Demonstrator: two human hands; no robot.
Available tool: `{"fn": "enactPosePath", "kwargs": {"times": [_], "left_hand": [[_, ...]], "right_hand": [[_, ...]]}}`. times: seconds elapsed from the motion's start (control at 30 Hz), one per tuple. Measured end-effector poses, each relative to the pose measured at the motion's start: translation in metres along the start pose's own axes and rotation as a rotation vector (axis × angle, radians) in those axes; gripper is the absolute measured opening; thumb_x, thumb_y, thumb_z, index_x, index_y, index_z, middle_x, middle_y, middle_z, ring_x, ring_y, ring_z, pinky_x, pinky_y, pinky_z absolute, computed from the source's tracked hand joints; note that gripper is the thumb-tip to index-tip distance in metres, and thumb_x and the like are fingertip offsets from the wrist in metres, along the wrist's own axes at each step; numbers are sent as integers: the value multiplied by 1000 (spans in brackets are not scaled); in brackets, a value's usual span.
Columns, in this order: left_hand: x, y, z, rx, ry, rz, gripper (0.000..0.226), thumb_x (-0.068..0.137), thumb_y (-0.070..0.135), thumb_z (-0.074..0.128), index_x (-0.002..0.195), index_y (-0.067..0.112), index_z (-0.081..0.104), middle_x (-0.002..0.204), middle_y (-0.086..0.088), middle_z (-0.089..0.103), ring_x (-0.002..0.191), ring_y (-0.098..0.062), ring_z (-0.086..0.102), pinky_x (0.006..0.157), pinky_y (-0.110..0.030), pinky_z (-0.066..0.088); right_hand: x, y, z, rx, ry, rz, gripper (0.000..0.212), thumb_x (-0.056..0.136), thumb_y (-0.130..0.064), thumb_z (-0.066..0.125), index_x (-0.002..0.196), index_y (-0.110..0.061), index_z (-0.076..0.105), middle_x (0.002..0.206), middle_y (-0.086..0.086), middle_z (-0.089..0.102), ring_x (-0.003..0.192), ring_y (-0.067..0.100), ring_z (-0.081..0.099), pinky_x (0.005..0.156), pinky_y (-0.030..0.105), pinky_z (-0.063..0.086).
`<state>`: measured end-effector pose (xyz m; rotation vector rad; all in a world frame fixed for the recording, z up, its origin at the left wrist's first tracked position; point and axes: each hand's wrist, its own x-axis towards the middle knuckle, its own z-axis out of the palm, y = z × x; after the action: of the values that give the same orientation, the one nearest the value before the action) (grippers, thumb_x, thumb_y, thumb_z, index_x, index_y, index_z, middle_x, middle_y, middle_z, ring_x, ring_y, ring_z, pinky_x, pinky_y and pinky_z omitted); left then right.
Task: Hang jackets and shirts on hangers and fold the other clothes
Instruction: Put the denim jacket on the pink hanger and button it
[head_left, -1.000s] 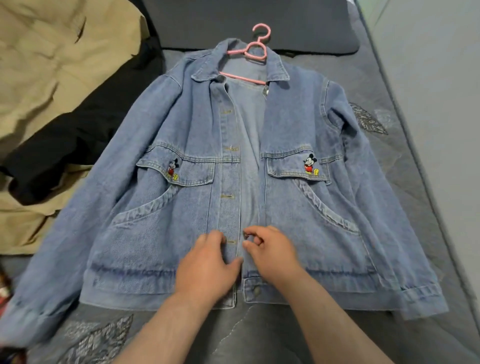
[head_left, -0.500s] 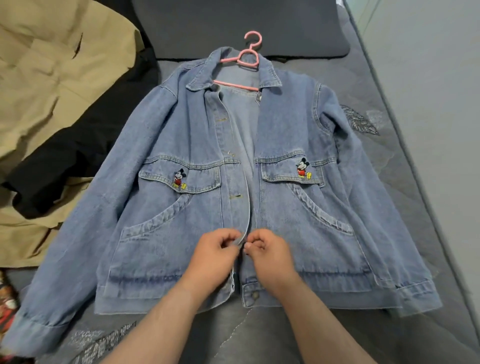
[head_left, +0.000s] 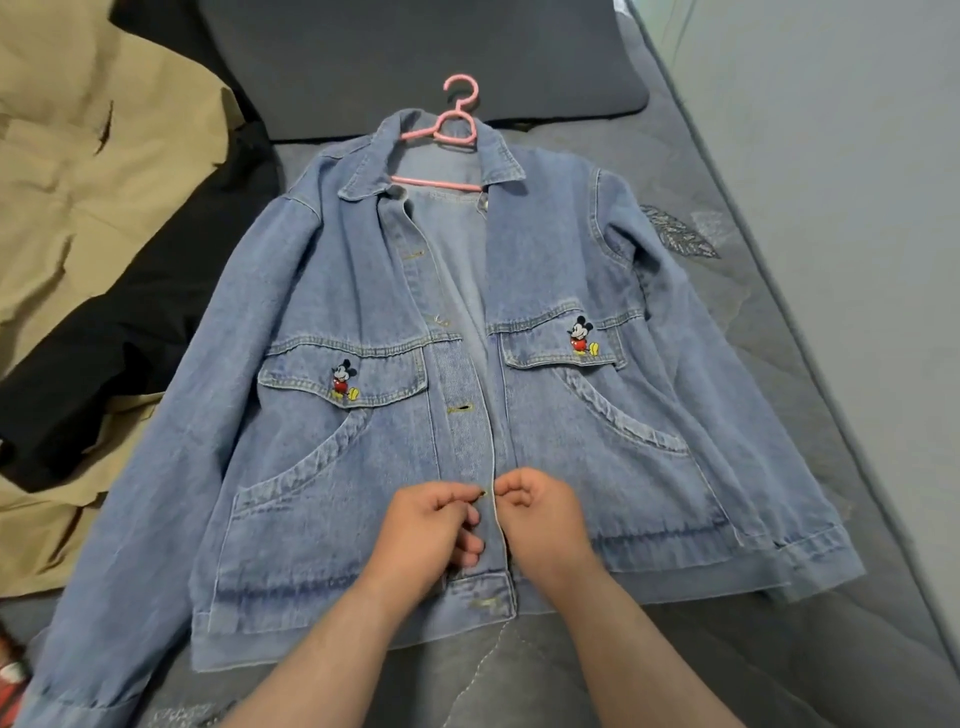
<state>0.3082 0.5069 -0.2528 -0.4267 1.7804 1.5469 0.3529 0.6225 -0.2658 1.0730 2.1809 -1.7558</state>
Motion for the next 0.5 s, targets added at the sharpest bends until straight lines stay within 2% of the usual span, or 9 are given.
{"fn": "enactPosePath", "kwargs": {"times": [0.1, 0.2, 0.27, 0.37, 0.5], "left_hand": [[6, -4, 0, 214, 54, 107, 15, 87, -1, 60, 83, 9, 70, 53, -3, 59, 41, -13, 53, 39, -23, 44], [15, -5, 1, 482, 122, 275, 19, 79, 8, 70, 64, 19, 65, 55, 7, 59, 49, -10, 51, 51, -27, 45], [15, -5, 3, 617, 129, 342, 20, 78, 12, 70, 62, 21, 62, 61, 8, 60, 56, -9, 53, 58, -28, 47], [17, -7, 3, 685, 112, 396, 18, 79, 15, 70, 64, 22, 62, 67, 8, 61, 62, -7, 54, 59, -23, 46], [20, -6, 2, 634, 65, 397, 23, 82, 16, 70, 63, 21, 59, 63, 7, 60, 60, -8, 54, 58, -22, 44]], "right_hand": [[2, -2, -1, 64, -18, 43, 22, 82, 0, 60, 70, -18, 65, 50, -13, 55, 52, 3, 46, 53, 18, 40], [5, -5, -3, 145, -29, 62, 24, 85, -11, 64, 62, -16, 64, 57, -5, 55, 61, 10, 50, 61, 27, 43], [4, -6, -3, 63, -26, 23, 21, 85, -17, 67, 64, -16, 64, 51, -10, 53, 54, 5, 46, 54, 19, 40], [4, -6, -2, 24, 0, 22, 17, 85, -9, 64, 69, -14, 65, 44, -13, 51, 41, -2, 40, 43, 12, 34], [7, -6, 0, 67, 45, 74, 14, 87, -6, 63, 74, -12, 63, 54, -6, 50, 39, -2, 39, 41, 12, 34]]}}
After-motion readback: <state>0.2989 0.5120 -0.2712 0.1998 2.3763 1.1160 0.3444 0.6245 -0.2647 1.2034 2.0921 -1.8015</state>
